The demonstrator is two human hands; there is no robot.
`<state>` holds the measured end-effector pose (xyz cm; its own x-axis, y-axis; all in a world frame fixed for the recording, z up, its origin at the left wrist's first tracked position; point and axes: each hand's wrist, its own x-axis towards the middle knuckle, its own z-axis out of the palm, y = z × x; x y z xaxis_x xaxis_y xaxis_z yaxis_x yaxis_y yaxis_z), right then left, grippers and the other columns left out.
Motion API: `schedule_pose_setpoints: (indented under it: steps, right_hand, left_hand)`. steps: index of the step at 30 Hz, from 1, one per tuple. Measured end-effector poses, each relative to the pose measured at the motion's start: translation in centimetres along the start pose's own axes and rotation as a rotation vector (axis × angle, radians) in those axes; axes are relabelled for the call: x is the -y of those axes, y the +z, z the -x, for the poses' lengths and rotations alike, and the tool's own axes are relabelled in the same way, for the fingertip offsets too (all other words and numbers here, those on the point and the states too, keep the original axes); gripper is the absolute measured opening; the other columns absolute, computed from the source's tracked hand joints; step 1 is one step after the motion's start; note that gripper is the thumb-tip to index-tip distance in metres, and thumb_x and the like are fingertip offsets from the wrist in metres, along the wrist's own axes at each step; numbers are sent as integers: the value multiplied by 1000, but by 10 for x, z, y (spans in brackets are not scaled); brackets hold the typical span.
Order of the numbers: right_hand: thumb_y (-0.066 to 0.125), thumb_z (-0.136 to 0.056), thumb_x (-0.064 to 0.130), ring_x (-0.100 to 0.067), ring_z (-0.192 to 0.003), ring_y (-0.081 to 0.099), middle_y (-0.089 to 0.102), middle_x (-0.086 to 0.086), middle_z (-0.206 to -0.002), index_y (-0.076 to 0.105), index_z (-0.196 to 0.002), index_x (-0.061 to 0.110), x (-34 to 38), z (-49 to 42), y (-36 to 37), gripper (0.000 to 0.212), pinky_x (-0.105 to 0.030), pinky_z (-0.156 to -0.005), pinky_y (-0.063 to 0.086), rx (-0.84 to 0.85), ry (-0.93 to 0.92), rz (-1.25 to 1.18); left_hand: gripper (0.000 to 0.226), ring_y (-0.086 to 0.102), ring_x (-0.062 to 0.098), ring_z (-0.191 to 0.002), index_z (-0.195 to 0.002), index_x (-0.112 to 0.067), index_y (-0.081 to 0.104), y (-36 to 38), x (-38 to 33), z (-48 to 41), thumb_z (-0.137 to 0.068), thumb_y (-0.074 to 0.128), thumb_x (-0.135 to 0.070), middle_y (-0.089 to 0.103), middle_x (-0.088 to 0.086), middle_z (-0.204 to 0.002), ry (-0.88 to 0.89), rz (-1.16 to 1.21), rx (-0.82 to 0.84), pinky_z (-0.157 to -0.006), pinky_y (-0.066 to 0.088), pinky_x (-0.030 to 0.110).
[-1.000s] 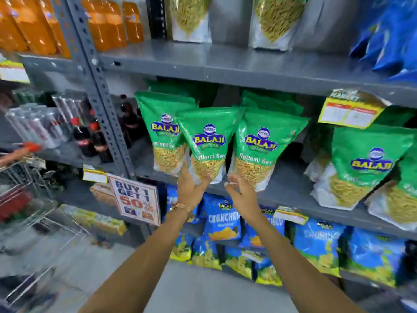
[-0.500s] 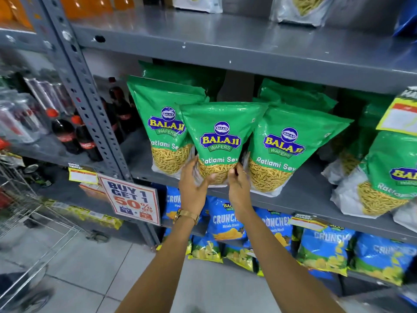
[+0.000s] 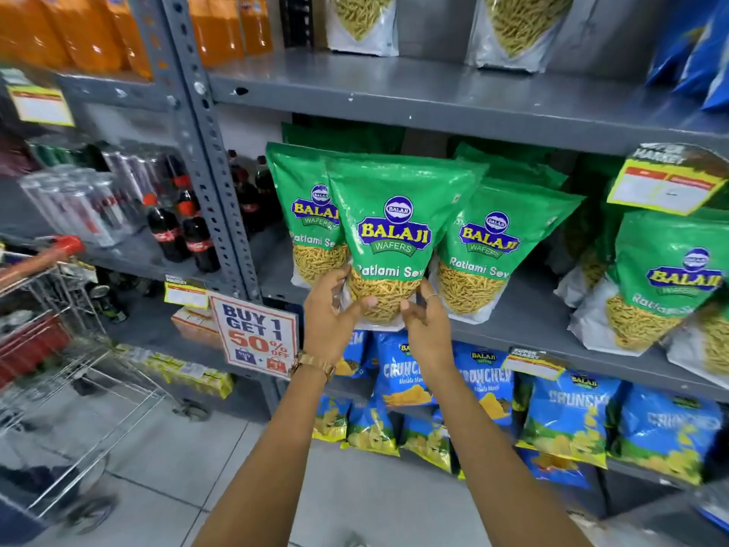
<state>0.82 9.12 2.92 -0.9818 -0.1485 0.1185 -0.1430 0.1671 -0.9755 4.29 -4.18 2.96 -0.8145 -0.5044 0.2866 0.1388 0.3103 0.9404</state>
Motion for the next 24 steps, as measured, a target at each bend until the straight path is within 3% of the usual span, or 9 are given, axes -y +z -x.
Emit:
schedule_pose_setpoints:
  steps: [3,5,7,10,12,15,18,22,24]
  right_hand:
    - [51,-97,21,-24,-116,44,54,4,-116,39,-144,16,21,25,-4,49,-41,-102,36,-50,-113,100]
    - [52,-96,24,-29,-129,38,55,-6,-128,42,-142,17,41,40,-7,48,-46,-110,31,-132,-188,139]
    - [53,-96,24,-26,-129,41,56,-11,-130,46,-140,16,64,52,-11,46,-37,-113,31,-172,-312,147]
    - [55,-95,28,0,-104,49,54,0,-114,47,-140,18,104,65,-14,47,-4,-95,32,-171,-427,55]
    - [57,-93,29,-2,-96,49,50,6,-99,48,-139,19,131,62,-16,47,-13,-91,38,-190,-475,19]
    - [58,-93,26,-10,-100,50,55,-8,-106,52,-137,20,174,49,-19,45,-25,-95,40,-222,-561,10]
    - [59,-92,27,-1,-88,47,56,-16,-108,53,-136,16,210,25,-22,45,-21,-92,38,-286,-637,45]
    - [58,-93,28,-26,-109,56,62,-18,-113,53,-136,13,252,-18,-20,45,-40,-100,44,-303,-702,92]
    - [58,-93,25,-28,-107,56,64,-12,-108,55,-132,11,264,-46,-15,41,-35,-92,44,-302,-724,146]
  left_hand:
    - [50,60,16,-107,-119,-15,61,-18,-30,21,-74,82,-18,63,-1,-118,50,36,-47,-90,52,22]
    - [49,61,11,-104,-119,-16,61,-31,-56,35,-75,81,-17,62,-12,-111,93,68,-78,-89,51,15]
    - [49,62,14,-107,-120,-13,61,-44,-81,43,-76,80,-17,65,-7,-114,140,78,-83,-96,53,31]
    - [52,62,21,-114,-125,-10,60,-65,-122,45,-78,79,-19,66,6,-124,221,71,-88,-99,52,45]
    - [52,62,19,-114,-127,-11,60,-77,-150,37,-80,77,-21,66,6,-126,284,58,-86,-99,53,39]
    - [51,62,15,-113,-130,-12,60,-90,-190,13,-82,75,-22,66,5,-126,405,21,-50,-96,51,25]
    - [51,60,15,-117,-131,-15,59,-97,-223,-20,-83,73,-27,65,4,-127,508,0,-37,-99,51,34]
    - [55,58,10,-116,-132,-15,58,-98,-249,-75,-83,72,-35,64,3,-129,600,-67,-76,-99,46,25]
    - [55,57,13,-119,-134,-16,57,-95,-251,-105,-85,69,-38,64,3,-131,597,-99,-45,-103,46,32]
